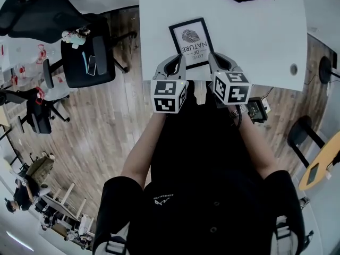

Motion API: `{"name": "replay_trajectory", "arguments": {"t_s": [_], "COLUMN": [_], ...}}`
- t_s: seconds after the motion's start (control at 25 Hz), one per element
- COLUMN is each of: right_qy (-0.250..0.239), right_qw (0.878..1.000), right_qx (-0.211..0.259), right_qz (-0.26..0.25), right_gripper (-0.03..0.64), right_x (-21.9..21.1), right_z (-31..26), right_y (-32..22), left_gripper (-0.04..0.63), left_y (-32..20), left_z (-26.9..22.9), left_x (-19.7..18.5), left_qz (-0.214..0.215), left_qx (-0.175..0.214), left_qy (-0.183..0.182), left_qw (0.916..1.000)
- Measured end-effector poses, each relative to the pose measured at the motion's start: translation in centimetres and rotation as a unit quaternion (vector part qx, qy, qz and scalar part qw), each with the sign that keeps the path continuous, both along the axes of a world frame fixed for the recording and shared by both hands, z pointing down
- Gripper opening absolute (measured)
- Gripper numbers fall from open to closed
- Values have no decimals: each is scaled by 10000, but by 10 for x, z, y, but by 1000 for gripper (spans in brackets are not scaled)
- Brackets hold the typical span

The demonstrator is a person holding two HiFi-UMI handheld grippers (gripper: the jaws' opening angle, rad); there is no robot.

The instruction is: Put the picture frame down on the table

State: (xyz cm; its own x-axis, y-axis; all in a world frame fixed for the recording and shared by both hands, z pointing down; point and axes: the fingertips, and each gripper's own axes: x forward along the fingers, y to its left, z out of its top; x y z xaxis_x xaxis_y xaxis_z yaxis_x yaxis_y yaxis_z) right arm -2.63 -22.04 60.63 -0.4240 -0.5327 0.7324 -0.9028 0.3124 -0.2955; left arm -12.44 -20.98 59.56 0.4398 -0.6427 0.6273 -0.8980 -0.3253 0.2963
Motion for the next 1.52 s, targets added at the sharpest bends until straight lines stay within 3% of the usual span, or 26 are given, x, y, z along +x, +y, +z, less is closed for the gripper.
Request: {"name": "replay_trajectory", "arguments": {"t_s": [0.28, 0.6, 0.84, 1.2, 1.52], "right_qy": [35, 30, -52, -239, -514], "right_qw": [9963, 9838, 9683, 9535, 9229], "right_qx": [829, 1784, 2497, 3001, 3800], "right_qz": [209, 201, 52, 105, 358], "right_gripper": [-2, -2, -2, -2, -2], "right_x": [10, 6, -4, -14, 2], "right_z": [-59, -127, -176, -224, -302], "right_y": [-9, -5, 2, 4, -6], "left_gripper": [6, 6, 6, 6, 6], "left_y": [6, 3, 2, 4, -4], "left_z": [-44, -111, -169, -212, -282], "left_x": [11, 14, 3, -13, -32], "left_qz": [259, 348, 169, 60, -226], "left_qx": [521, 1253, 1990, 2521, 3184], "left_qy": [98, 341, 422, 384, 690], "left_qw": [9983, 9909, 9789, 9669, 9452]}}
